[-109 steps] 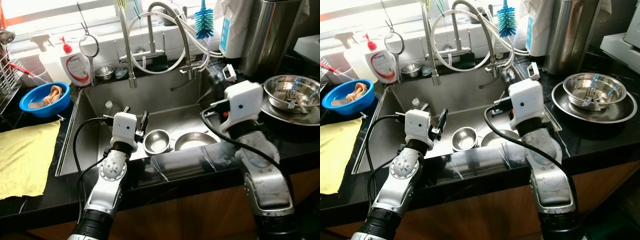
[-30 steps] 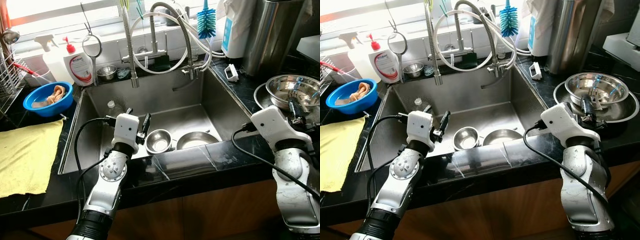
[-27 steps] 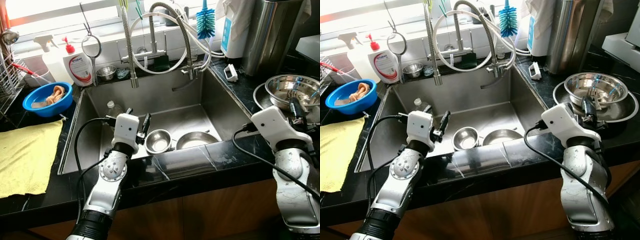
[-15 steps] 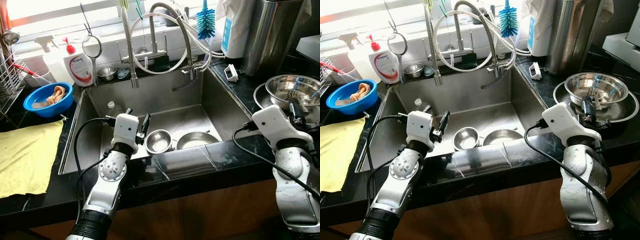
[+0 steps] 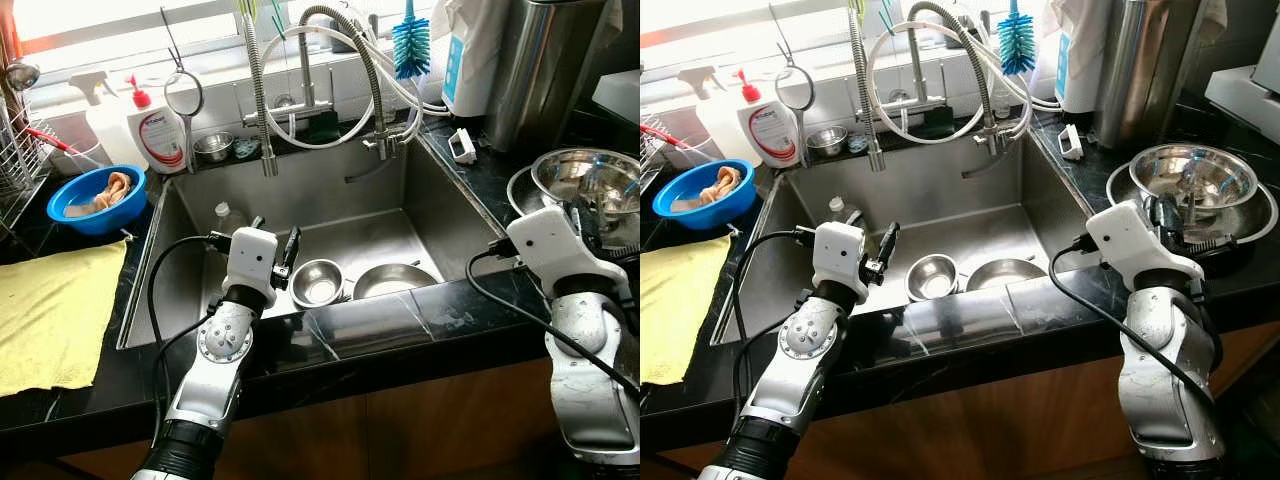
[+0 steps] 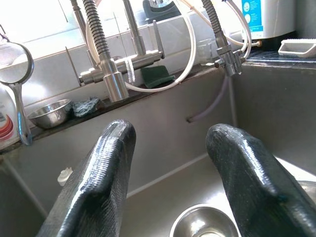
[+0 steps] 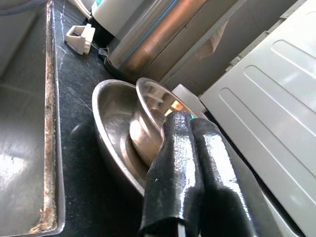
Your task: Kitchen organization
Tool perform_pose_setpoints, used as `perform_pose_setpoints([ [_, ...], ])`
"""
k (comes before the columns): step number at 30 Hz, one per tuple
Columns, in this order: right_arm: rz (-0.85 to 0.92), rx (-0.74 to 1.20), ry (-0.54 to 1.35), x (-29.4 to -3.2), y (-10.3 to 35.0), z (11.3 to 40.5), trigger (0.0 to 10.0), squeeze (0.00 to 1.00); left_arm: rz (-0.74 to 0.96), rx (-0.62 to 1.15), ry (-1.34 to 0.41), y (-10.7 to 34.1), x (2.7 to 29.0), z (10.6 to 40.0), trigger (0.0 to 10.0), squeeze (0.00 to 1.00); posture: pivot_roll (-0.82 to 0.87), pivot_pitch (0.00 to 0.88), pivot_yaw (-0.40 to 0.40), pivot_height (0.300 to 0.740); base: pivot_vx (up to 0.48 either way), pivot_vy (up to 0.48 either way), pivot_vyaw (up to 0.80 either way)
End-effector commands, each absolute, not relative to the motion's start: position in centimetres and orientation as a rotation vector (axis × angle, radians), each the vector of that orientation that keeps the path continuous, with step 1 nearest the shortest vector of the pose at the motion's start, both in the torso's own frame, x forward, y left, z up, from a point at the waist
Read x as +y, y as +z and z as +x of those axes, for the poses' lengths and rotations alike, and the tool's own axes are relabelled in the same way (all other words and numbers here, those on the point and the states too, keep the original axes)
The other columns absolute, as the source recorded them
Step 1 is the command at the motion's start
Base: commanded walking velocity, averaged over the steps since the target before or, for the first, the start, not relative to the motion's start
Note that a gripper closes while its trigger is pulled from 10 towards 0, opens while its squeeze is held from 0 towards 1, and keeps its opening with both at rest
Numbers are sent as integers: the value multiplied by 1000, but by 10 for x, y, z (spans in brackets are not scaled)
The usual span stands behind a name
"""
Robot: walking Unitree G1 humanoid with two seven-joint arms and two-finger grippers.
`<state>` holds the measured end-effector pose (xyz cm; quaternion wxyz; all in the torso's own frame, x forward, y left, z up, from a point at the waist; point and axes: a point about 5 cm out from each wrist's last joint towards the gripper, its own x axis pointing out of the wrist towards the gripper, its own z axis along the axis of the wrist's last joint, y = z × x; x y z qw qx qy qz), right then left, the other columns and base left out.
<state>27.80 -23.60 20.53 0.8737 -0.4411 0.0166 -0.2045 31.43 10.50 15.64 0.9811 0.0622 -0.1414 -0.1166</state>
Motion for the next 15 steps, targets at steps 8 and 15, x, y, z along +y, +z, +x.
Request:
perform_pose_setpoints([
  [8,-893,-27,-433,-230,217,278,0,0,146,-271,-219,155,112,316,10000,0,-233,0,153,740,0,0,0],
  [15,-847,-111,-423,-223,226,280,10000,0,146,-275,-219,156,112,316,10000,0,-233,0,157,740,0,0,0],
])
